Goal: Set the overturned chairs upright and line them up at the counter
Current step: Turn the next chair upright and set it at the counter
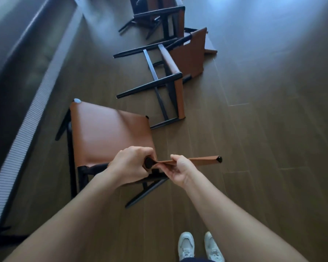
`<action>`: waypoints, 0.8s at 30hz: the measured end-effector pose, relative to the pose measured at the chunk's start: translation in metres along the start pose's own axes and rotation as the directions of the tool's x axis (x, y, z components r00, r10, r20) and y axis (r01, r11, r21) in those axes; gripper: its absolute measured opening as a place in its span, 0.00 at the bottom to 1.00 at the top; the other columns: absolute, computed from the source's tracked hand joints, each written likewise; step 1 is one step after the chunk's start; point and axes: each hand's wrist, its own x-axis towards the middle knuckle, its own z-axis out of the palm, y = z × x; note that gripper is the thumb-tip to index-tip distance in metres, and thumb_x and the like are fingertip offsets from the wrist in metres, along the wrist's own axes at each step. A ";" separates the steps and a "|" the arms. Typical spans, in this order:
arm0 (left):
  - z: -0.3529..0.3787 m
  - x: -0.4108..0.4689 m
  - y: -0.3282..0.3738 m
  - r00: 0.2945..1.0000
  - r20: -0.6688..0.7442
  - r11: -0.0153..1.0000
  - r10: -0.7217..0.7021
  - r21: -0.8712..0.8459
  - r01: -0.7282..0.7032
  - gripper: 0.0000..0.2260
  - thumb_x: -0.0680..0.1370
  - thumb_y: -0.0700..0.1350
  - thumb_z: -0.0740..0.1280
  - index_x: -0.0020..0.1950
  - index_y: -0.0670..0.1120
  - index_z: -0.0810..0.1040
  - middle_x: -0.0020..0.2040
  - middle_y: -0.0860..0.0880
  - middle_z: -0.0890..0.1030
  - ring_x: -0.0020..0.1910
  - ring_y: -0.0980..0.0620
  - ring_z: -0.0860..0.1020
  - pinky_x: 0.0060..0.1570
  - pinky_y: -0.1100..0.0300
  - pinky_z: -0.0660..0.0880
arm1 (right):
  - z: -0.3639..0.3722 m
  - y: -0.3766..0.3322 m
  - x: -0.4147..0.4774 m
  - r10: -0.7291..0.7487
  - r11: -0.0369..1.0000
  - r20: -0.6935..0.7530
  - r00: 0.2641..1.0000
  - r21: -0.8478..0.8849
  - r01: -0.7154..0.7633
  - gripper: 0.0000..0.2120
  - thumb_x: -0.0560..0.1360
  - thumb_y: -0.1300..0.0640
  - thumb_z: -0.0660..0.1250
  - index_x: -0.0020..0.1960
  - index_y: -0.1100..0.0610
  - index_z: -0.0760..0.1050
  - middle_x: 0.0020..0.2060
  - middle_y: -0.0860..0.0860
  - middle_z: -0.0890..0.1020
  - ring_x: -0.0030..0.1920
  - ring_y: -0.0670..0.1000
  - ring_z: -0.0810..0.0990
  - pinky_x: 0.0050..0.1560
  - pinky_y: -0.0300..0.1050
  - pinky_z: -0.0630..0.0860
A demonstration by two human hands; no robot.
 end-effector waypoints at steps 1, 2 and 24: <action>-0.010 -0.003 -0.007 1.000 -0.007 1.000 -0.006 -0.014 0.006 0.09 0.67 0.45 0.72 0.41 0.56 0.73 0.36 0.57 0.77 0.37 0.53 0.74 0.32 0.59 0.67 | 0.012 0.001 -0.005 0.005 1.000 0.018 1.000 -0.007 -0.005 0.11 0.82 0.62 0.60 0.45 0.68 0.71 0.32 0.64 0.82 0.39 0.63 0.80 0.23 0.49 0.79; -0.020 -0.006 -0.014 1.000 -0.010 1.000 -0.006 -0.031 0.006 0.09 0.67 0.44 0.72 0.41 0.54 0.74 0.37 0.56 0.78 0.38 0.52 0.75 0.33 0.58 0.70 | 0.024 0.001 -0.010 0.008 1.000 0.028 1.000 -0.019 -0.007 0.11 0.82 0.61 0.60 0.46 0.68 0.71 0.36 0.65 0.82 0.41 0.64 0.81 0.24 0.51 0.80; -0.108 -0.115 -0.148 0.969 -0.122 0.910 -0.216 -0.384 0.155 0.12 0.68 0.37 0.73 0.46 0.49 0.75 0.44 0.50 0.78 0.47 0.52 0.77 0.50 0.48 0.76 | 0.208 0.077 -0.030 -0.010 0.803 0.184 0.983 -0.584 0.117 0.16 0.84 0.61 0.54 0.70 0.63 0.65 0.55 0.66 0.78 0.40 0.66 0.83 0.30 0.52 0.82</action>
